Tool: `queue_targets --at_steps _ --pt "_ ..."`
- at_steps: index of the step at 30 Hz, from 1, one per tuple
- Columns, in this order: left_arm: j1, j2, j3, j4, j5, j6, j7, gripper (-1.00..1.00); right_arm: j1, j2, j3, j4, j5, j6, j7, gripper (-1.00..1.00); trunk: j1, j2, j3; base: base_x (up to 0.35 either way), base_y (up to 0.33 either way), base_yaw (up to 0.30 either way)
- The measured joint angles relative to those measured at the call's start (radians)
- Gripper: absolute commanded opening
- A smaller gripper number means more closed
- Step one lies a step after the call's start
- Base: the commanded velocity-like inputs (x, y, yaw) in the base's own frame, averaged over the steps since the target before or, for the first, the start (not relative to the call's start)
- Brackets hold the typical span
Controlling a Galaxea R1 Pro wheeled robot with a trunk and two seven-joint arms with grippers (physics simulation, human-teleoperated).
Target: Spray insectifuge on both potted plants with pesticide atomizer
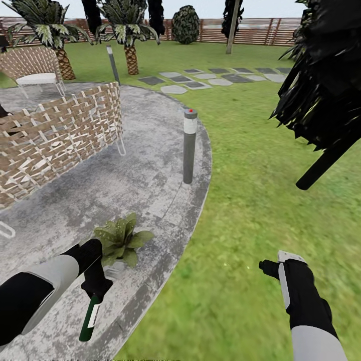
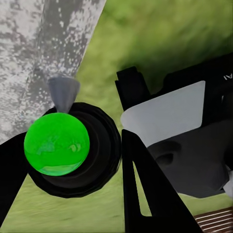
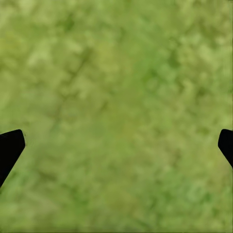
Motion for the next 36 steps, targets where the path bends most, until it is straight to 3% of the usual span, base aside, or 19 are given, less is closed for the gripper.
queue_targets --at_steps 8,16,27,36 --pt "0.001 -0.001 -0.003 0.000 0.000 0.000 -0.001 -1.00 0.000 0.000 0.000 0.000 0.000 0.000 0.001 1.00 -0.001 0.000 -0.001 0.235 -0.030 0.014" --pt "-0.001 -0.006 -0.003 -0.001 0.000 0.000 -0.001 -1.00 0.000 0.000 0.000 -0.001 0.000 0.000 0.002 1.00 0.000 0.000 -0.001 0.226 -0.236 0.000" --pt "-0.105 -0.008 -0.003 0.002 -0.002 0.001 -0.003 -1.00 0.000 0.000 0.000 0.000 0.000 0.000 0.001 1.00 0.000 0.000 -0.001 0.011 -0.019 0.000" --pt "-0.124 -0.013 -0.002 0.004 -0.001 0.002 -0.003 -1.00 0.000 0.000 0.000 0.000 0.000 0.000 0.001 1.00 0.000 0.000 -0.001 0.000 0.000 0.000"
